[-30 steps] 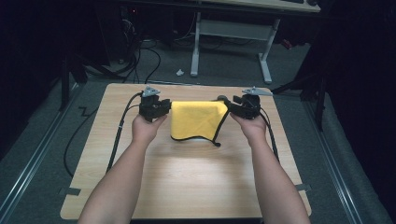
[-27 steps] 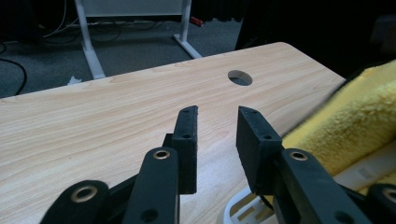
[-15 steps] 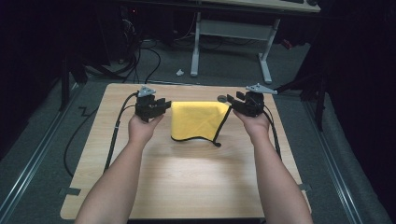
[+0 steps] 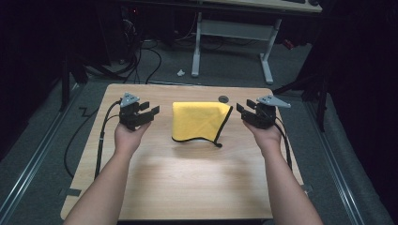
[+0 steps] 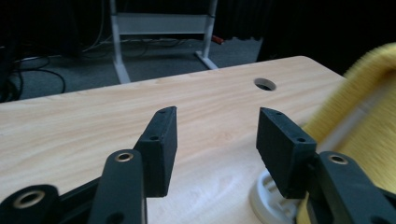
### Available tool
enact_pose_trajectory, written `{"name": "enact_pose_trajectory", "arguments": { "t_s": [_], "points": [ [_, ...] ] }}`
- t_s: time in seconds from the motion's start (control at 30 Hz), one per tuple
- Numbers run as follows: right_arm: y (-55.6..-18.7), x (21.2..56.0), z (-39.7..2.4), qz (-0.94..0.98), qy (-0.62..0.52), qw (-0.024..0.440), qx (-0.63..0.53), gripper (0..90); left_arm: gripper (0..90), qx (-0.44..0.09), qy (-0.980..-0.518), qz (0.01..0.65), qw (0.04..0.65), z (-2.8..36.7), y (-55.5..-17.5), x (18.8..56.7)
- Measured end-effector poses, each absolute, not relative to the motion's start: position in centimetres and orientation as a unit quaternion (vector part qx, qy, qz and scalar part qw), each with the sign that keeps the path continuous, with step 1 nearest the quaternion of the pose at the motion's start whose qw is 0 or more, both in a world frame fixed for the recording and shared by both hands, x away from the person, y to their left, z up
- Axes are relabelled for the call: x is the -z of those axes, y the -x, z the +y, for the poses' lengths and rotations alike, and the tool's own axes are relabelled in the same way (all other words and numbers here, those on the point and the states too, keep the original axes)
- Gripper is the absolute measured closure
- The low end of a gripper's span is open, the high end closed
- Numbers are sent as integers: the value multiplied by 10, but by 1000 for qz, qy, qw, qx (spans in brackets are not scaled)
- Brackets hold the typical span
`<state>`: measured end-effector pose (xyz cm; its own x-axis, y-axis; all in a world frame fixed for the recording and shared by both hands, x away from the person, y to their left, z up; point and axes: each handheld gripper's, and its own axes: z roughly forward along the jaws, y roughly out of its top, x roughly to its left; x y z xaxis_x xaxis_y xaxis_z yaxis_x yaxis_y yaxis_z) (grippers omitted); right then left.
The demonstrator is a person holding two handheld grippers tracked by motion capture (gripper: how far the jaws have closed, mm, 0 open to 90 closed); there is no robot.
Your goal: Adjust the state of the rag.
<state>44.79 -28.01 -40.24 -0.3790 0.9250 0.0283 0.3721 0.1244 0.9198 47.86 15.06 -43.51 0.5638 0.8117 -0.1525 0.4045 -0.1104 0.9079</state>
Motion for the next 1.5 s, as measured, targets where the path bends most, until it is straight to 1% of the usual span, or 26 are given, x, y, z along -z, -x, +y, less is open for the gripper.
{"name": "enact_pose_trajectory", "arguments": {
  "t_s": [0.07, 0.13, 0.27, 0.4, 0.43, 0.47, 0.57, 0.67, 0.73, 0.77, 0.83, 0.9, 1.03, 1.5],
  "points": [
    [-437, 405, -280, 691, -460, 309, -464, 508, 467, -204, -724, 414, 513, 150, -467, 439],
    [-427, 408, -279, 696, -456, 305, -464, 507, 460, -200, -726, 411, 514, 150, -455, 443],
    [-400, 419, -274, 701, -444, 318, -459, 504, 435, -202, -732, 397, 516, 152, -424, 456],
    [-370, 439, -267, 712, -442, 329, -435, 492, 417, -207, -750, 381, 499, 152, -384, 477],
    [-362, 445, -265, 716, -440, 334, -427, 487, 414, -201, -756, 380, 494, 153, -373, 483],
    [-354, 452, -265, 718, -440, 332, -425, 480, 412, -186, -759, 385, 491, 155, -361, 490],
    [-328, 471, -264, 720, -461, 302, -422, 457, 400, -153, -774, 387, 478, 159, -333, 505],
    [-301, 493, -262, 723, -463, 299, -415, 446, 394, -150, -788, 373, 466, 160, -306, 522],
    [-288, 504, -262, 723, -462, 315, -406, 457, 399, -138, -799, 373, 450, 157, -302, 526],
    [-287, 506, -262, 728, -460, 315, -399, 450, 399, -132, -800, 373, 451, 155, -303, 526],
    [-286, 507, -262, 730, -460, 316, -395, 443, 395, -134, -802, 369, 451, 151, -305, 527],
    [-287, 510, -264, 725, -468, 310, -399, 441, 391, -126, -800, 371, 456, 147, -307, 527],
    [-287, 513, -267, 725, -469, 308, -399, 441, 390, -134, -804, 362, 453, 145, -306, 526],
    [-287, 518, -269, 727, -475, 297, -397, 427, 386, -128, -801, 363, 458, 148, -305, 525]
  ]
}}
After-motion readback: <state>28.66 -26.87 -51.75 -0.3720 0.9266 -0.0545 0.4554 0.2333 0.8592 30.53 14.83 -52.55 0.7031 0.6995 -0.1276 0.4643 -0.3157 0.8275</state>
